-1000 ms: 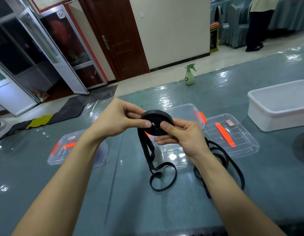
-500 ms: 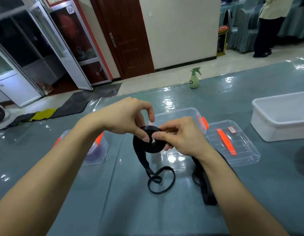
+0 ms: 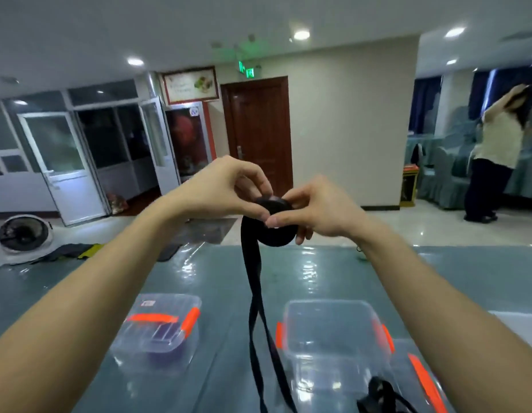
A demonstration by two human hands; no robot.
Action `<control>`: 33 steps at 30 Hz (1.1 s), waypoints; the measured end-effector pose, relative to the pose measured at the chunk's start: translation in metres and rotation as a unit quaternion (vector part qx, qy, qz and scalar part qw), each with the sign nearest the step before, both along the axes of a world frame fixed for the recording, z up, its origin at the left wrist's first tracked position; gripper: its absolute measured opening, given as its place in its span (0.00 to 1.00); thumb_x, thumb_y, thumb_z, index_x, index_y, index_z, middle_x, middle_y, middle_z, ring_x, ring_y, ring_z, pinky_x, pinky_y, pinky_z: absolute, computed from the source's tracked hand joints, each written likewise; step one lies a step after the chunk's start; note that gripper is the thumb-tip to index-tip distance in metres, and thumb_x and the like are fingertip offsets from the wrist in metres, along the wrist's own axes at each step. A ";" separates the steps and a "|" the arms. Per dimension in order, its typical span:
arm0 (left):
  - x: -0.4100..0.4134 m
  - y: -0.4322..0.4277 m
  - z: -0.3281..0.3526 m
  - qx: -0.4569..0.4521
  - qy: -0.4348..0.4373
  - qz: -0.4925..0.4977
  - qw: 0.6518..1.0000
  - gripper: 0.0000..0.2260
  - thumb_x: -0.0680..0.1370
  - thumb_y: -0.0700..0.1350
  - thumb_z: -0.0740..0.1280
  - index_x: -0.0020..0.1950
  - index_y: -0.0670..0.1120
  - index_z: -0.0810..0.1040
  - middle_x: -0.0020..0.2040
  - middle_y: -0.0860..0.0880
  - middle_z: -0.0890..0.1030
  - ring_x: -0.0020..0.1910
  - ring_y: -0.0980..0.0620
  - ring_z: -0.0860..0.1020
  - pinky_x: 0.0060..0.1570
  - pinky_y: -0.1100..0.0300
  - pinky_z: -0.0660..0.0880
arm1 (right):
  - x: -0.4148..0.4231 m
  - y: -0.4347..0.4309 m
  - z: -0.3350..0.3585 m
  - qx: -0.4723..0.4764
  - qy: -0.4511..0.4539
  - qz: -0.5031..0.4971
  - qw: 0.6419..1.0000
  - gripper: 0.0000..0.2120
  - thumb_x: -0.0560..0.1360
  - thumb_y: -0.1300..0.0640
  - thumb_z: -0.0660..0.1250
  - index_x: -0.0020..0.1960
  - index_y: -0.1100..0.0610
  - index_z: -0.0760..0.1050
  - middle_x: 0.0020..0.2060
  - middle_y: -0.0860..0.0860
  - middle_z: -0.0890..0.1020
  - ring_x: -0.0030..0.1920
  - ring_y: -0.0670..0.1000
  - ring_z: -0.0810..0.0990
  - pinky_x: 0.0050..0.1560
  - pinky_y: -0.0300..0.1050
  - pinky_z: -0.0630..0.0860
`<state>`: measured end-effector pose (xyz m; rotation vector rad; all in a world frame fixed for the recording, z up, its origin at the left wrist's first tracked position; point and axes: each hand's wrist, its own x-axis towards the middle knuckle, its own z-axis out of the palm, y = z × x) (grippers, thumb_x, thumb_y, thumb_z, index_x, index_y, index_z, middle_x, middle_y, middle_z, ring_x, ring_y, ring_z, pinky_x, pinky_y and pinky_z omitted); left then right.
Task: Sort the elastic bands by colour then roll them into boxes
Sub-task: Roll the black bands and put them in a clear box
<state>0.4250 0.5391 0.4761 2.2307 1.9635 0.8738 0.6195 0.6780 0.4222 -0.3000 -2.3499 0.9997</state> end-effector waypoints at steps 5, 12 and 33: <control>-0.037 -0.001 0.033 0.055 -0.138 0.014 0.989 0.12 0.75 0.51 0.82 0.54 0.48 0.89 0.49 0.45 0.91 0.53 0.44 0.90 0.65 0.39 0.83 | -0.020 0.016 0.088 0.025 0.029 0.016 0.999 0.15 0.70 0.46 0.83 0.53 0.53 0.89 0.38 0.54 0.90 0.32 0.57 0.88 0.28 0.41 0.81; -0.067 0.003 0.073 0.085 -0.176 -0.015 0.981 0.14 0.73 0.53 0.81 0.57 0.52 0.90 0.51 0.48 0.91 0.55 0.51 0.89 0.61 0.56 0.83 | -0.044 0.023 0.140 0.056 0.052 -0.003 0.997 0.10 0.70 0.45 0.83 0.49 0.48 0.90 0.40 0.53 0.90 0.33 0.58 0.89 0.30 0.41 0.80; -0.105 -0.010 -0.081 0.049 -0.407 0.027 0.912 0.14 0.63 0.49 0.86 0.45 0.45 0.91 0.45 0.42 0.90 0.45 0.47 0.90 0.43 0.64 0.83 | -0.088 0.003 -0.012 -0.134 0.025 0.008 0.991 0.19 0.68 0.43 0.83 0.54 0.52 0.90 0.42 0.58 0.90 0.33 0.55 0.87 0.32 0.41 0.81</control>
